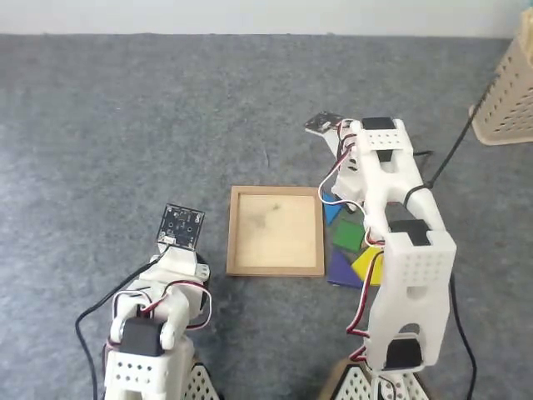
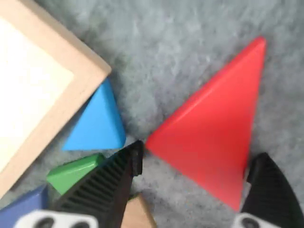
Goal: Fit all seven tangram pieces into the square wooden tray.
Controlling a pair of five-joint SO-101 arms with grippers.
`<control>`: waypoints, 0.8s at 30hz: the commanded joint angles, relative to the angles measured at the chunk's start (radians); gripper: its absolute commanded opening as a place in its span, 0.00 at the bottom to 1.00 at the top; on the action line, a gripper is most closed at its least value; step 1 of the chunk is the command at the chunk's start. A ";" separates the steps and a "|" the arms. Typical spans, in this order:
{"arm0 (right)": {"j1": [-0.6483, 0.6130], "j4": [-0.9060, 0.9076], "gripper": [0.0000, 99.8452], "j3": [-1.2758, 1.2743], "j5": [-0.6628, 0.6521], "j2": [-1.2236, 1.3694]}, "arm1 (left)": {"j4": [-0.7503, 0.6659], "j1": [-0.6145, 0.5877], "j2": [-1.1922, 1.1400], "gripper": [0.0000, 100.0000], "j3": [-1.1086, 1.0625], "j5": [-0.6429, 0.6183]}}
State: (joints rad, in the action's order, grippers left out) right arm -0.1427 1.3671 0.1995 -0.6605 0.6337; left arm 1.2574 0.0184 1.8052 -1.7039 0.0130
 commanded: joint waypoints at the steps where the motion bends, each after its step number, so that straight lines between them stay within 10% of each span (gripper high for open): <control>1: 0.007 0.013 0.28 -0.028 -0.005 -0.010 | 0.006 -0.002 0.021 0.01 0.019 -0.006; 24: -0.002 -0.033 0.25 -0.026 0.459 -0.246 | 0.006 -0.002 0.021 0.01 0.019 -0.006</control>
State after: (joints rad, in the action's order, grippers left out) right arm -0.1350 1.3502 0.1703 -0.2432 0.4956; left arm 1.2574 0.0184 1.8052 -1.7039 0.0130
